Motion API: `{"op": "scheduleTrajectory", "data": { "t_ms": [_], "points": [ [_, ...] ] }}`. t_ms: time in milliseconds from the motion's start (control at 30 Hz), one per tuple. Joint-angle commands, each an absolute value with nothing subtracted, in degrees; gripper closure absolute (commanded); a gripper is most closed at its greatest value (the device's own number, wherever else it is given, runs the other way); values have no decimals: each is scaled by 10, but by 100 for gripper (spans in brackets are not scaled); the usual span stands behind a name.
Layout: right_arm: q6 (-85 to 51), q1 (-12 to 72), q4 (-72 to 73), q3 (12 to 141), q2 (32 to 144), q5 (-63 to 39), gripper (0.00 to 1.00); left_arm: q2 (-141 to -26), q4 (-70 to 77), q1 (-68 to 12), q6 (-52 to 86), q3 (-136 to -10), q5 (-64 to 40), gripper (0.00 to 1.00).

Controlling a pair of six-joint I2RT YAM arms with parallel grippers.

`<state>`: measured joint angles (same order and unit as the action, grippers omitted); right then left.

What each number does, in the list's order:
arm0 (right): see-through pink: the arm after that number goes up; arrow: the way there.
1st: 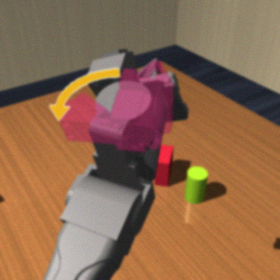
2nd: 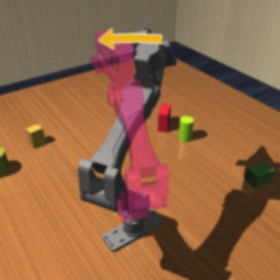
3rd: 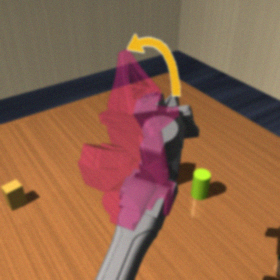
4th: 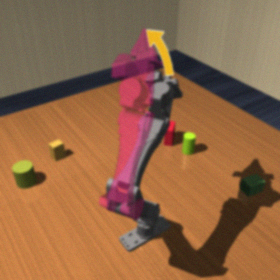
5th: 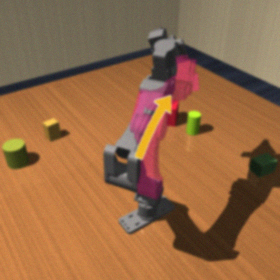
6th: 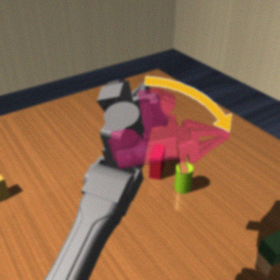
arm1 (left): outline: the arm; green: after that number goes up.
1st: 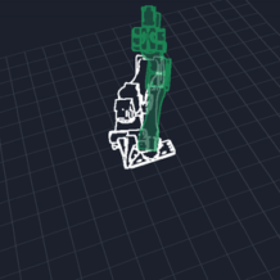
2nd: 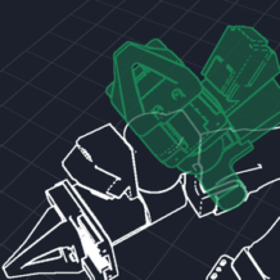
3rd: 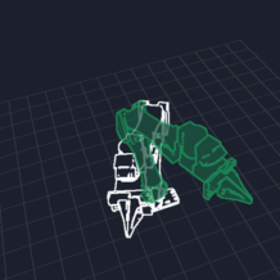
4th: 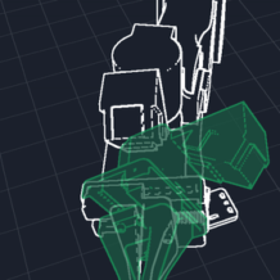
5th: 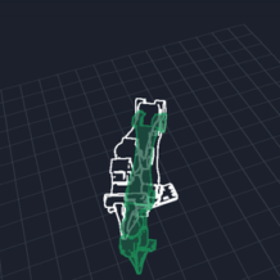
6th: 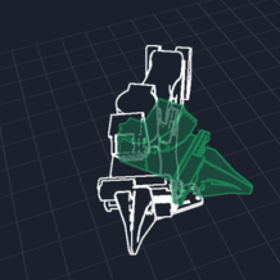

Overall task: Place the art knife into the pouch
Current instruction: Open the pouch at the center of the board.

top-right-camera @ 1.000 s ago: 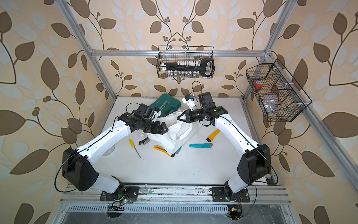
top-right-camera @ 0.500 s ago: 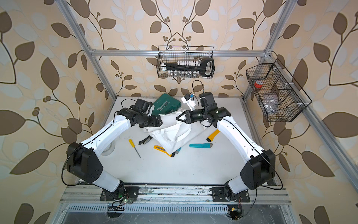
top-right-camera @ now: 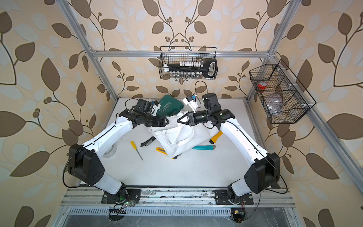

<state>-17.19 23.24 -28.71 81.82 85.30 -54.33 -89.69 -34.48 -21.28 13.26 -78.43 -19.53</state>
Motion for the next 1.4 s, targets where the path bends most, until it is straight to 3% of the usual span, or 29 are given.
{"op": "scheduleTrajectory", "data": {
  "t_ms": [0, 133, 167, 567, 1000, 1367],
  "points": [
    [-182, 234, -251, 809, 830, -598, 100, -909, -305, -210, 112, -785, -292, 34],
    [-181, 231, -249, 805, 824, -600, 100, -906, -280, -210, 118, -776, -321, 98],
    [-182, 229, -251, 805, 824, -598, 100, -903, -281, -210, 119, -776, -316, 100],
    [-106, 208, -366, 845, 850, -496, 100, -799, -347, -209, 116, -781, -234, 100],
    [-112, 121, -418, 919, 946, -421, 100, -665, -415, -209, 126, -830, -215, 100],
    [-127, 105, -373, 919, 1026, -489, 100, -681, -330, -208, 133, -740, -238, 100]
  ]
}}
